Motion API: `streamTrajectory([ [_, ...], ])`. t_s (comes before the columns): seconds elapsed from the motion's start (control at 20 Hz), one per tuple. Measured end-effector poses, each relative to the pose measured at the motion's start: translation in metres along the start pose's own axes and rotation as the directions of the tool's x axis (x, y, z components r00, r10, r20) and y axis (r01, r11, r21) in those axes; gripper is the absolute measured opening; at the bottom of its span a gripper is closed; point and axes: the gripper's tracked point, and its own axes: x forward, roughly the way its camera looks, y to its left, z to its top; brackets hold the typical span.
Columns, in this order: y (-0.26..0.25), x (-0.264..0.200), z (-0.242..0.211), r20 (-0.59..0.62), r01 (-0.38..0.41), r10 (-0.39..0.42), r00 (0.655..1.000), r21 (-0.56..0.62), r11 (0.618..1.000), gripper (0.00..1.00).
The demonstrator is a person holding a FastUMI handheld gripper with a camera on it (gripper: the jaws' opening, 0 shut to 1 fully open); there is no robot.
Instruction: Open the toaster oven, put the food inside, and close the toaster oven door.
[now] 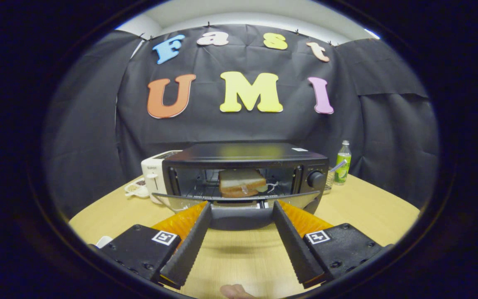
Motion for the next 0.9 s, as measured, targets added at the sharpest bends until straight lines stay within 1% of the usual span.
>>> streamTrajectory([
  [0.1,-0.004,-0.001,-0.002,0.016,0.003,-0.003,1.000,0.018,1.000,0.97],
  [0.2,-0.004,-0.008,0.009,0.056,-0.006,0.004,0.998,0.023,1.000,0.98],
  [0.4,-0.012,-0.030,0.045,0.123,0.024,-0.018,0.992,-0.042,0.999,0.97],
  [0.6,-0.017,-0.058,0.076,0.122,0.011,-0.011,0.993,-0.007,1.000,0.97],
  [0.8,-0.031,-0.094,0.105,0.112,0.022,-0.024,0.993,0.019,1.000,0.97],
  [0.9,-0.040,-0.113,0.122,0.128,0.031,-0.034,0.991,0.027,0.999,0.97],
])
